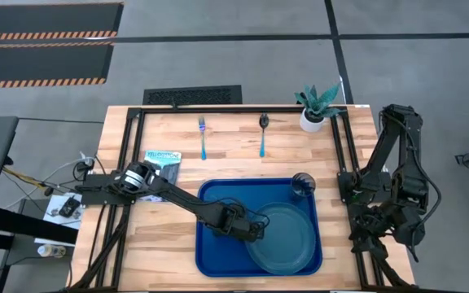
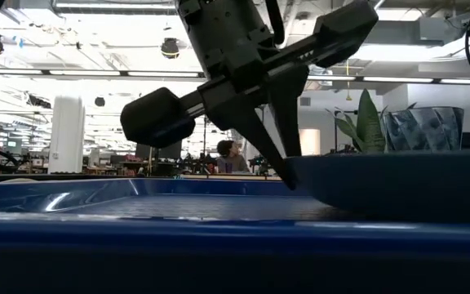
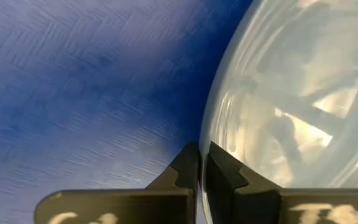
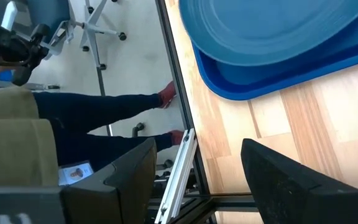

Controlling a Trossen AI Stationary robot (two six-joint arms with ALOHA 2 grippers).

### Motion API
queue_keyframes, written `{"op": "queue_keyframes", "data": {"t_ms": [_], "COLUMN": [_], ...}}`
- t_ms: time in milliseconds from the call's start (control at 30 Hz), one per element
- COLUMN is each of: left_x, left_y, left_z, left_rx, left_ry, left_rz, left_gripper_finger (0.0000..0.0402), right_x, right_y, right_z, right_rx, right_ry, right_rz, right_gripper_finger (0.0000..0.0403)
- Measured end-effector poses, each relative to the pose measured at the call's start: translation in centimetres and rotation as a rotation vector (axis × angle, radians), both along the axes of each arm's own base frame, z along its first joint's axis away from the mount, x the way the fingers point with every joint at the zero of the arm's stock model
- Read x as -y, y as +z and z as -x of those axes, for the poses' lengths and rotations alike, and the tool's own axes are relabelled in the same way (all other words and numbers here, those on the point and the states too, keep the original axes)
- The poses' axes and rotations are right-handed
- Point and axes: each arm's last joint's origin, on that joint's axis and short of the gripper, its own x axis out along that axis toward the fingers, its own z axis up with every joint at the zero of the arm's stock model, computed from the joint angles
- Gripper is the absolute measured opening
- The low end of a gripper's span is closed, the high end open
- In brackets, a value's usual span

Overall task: Pick and place plate/cup/fork/spoon on tray
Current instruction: Put the blue plate on the bottom right of the blue tray

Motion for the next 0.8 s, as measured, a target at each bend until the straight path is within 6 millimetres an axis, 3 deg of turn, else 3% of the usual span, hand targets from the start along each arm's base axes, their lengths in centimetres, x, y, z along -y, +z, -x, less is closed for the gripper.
{"op": "queue_keyframes", "data": {"t_ms": [800], "left_x": [-0.01], "left_y": [0.14], "left_z": [-0.25], "left_rx": [0.038], "left_ry": [0.049], "left_rz": [-0.012], "left_gripper_finger": [0.0], "right_x": [0.0], "right_y": [0.0], "right_z": [0.0], "right_rx": [0.004], "right_ry": [0.007], "right_rz": [0.005], "right_gripper_finger": [0.026]}}
